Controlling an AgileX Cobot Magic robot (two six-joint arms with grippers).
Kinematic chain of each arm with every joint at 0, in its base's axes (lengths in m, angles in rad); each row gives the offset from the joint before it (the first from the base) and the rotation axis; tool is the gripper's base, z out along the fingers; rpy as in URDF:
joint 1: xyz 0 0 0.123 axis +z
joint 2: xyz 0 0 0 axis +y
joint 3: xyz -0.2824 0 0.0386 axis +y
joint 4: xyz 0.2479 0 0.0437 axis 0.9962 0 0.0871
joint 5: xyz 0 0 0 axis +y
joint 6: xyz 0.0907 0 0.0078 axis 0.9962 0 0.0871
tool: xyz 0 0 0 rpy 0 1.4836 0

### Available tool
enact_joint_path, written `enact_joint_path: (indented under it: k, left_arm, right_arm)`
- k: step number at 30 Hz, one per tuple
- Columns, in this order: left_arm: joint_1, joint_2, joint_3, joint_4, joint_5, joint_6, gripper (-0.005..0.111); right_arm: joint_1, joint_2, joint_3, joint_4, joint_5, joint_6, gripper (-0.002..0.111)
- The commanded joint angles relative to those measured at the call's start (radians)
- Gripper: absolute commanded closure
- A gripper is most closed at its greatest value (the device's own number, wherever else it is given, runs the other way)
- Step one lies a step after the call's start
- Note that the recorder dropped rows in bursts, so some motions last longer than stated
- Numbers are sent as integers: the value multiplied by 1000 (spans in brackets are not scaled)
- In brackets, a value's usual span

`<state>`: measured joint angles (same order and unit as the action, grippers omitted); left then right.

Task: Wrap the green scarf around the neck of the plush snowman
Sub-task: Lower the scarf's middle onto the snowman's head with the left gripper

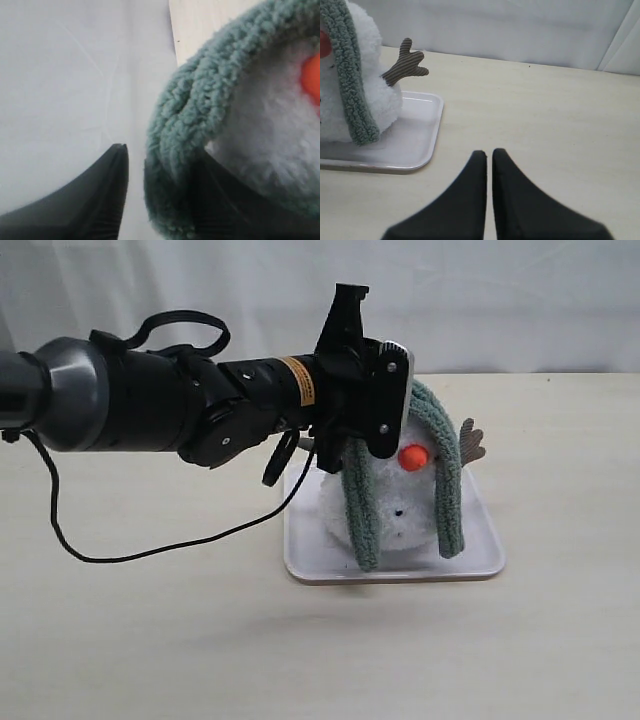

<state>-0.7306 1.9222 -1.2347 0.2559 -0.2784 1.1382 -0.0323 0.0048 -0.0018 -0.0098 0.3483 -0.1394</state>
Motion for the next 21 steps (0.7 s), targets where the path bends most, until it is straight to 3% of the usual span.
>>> enact_joint_path:
  k: [1,5,8,11,14,21]
  left_arm:
    - [7,34,-5,-15,-76,-11,62]
    - [7,60,-5,-40,-183,-11,62]
    - [7,72,-5,-153,-330,-21,62]
    - [7,72,-5,-256,-356,-74,62]
    - [7,72,-5,-323,-305,-74,62]
    - [7,72,-5,-212,-69,-74,63]
  right_arm:
    - [0,-5,2,1,-9,-3,104]
    - [0,-5,2,1,-9,-3,104]
    - [0,-5,2,1,-9,-3,104]
    - [0,-5,2,1,-9,-3,104]
    - [0,-5,2,1,-9,-3,104]
    - [0,-5,2,1,-9,-3,104]
